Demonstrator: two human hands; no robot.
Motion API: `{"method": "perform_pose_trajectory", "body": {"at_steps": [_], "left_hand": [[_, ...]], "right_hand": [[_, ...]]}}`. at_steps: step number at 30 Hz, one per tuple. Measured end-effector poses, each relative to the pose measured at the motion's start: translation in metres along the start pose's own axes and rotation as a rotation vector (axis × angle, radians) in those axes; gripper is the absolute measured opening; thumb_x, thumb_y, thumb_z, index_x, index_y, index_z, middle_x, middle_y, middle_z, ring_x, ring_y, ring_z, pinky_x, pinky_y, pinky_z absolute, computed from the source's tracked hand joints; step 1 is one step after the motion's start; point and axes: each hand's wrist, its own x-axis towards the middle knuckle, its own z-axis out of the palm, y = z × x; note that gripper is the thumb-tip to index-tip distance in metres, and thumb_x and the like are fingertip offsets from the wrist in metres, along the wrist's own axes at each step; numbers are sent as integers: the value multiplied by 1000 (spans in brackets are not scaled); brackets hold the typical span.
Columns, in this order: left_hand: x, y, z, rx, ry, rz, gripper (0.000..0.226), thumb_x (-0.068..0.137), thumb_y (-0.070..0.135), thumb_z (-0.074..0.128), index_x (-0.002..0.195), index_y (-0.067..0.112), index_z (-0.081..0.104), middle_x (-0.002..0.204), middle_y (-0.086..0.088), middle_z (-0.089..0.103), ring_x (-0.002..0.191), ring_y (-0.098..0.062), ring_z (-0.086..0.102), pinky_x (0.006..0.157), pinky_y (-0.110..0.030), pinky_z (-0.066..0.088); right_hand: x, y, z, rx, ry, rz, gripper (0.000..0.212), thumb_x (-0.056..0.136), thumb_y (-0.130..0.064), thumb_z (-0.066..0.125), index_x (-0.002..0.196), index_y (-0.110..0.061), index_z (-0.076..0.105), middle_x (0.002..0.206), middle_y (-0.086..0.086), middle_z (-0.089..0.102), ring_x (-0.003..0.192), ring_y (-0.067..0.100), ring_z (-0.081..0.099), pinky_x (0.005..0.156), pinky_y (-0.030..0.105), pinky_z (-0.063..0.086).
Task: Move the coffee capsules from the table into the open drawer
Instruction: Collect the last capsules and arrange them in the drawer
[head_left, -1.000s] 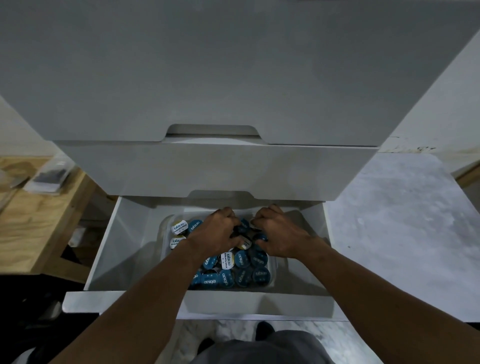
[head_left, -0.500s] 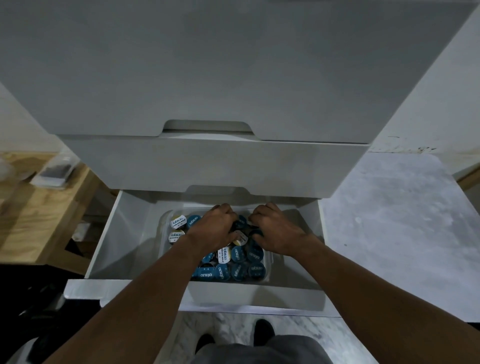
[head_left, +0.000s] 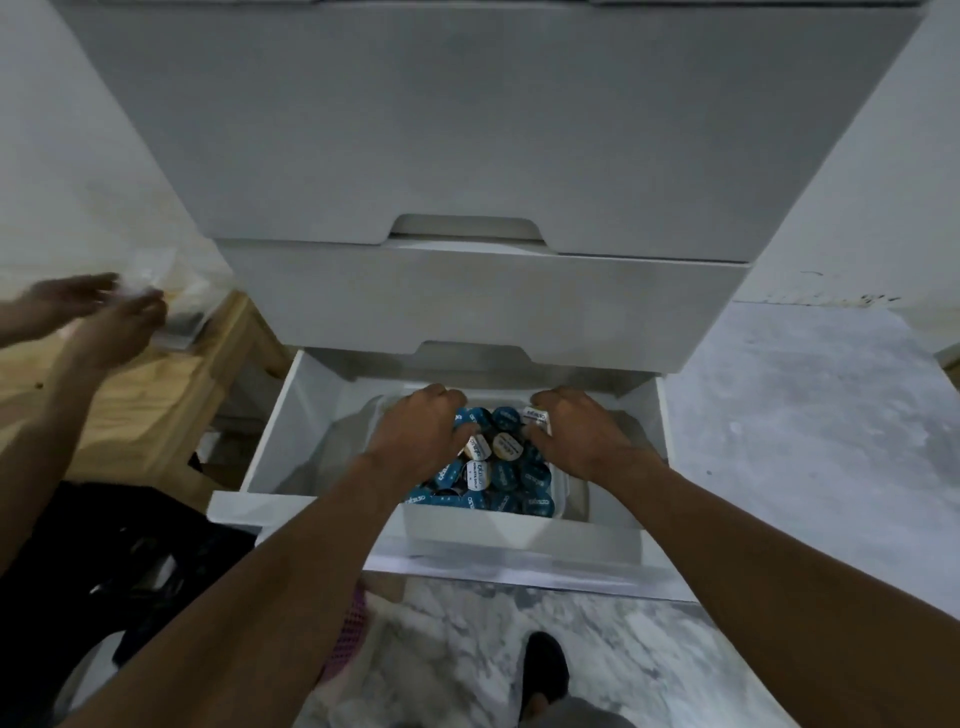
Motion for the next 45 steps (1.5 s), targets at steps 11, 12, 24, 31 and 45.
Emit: {"method": "perform_pose_trajectory", "body": {"at_steps": [11, 12, 24, 31, 45], "left_hand": [[-81, -34, -26, -102, 186, 159, 32, 92, 36, 53, 117, 16, 61, 111, -7, 61, 99, -25, 57, 85, -36, 43], [-90, -38, -25, -116, 201, 173, 33, 92, 35, 54, 117, 16, 60, 113, -7, 60, 100, -25, 57, 85, -36, 44], [-147, -68, 4, -119, 330, 388, 31, 83, 17, 68, 109, 1, 66, 103, -15, 62, 95, -34, 58, 85, -40, 47], [-147, -79, 27, -56, 501, 416, 17, 85, 8, 64, 100, 2, 69, 96, -15, 65, 89, -33, 59, 74, -40, 50], [-132, -79, 29, -31, 622, 408, 12, 77, 5, 72, 89, 3, 73, 84, -14, 70, 77, -32, 64, 61, -35, 53]], "right_hand": [[-75, -86, 10, -22, 303, 21, 31, 91, -26, 56, 118, -10, 61, 115, 14, 63, 106, 30, 56, 93, 35, 39], [-83, -92, 15, -29, 334, 3, 29, 91, -25, 56, 116, -11, 62, 112, 14, 63, 105, 30, 56, 92, 35, 39], [-150, -103, 57, -177, 544, -117, 26, 77, -9, 73, 100, 1, 68, 99, 18, 68, 88, 37, 61, 85, 39, 50], [-148, -84, 72, -223, 685, -187, 19, 77, -6, 72, 95, -2, 71, 95, 15, 68, 85, 34, 62, 82, 31, 43], [-127, -70, 76, -235, 825, -311, 9, 79, -5, 71, 85, 1, 73, 86, 16, 71, 74, 34, 63, 66, 37, 55]]}}
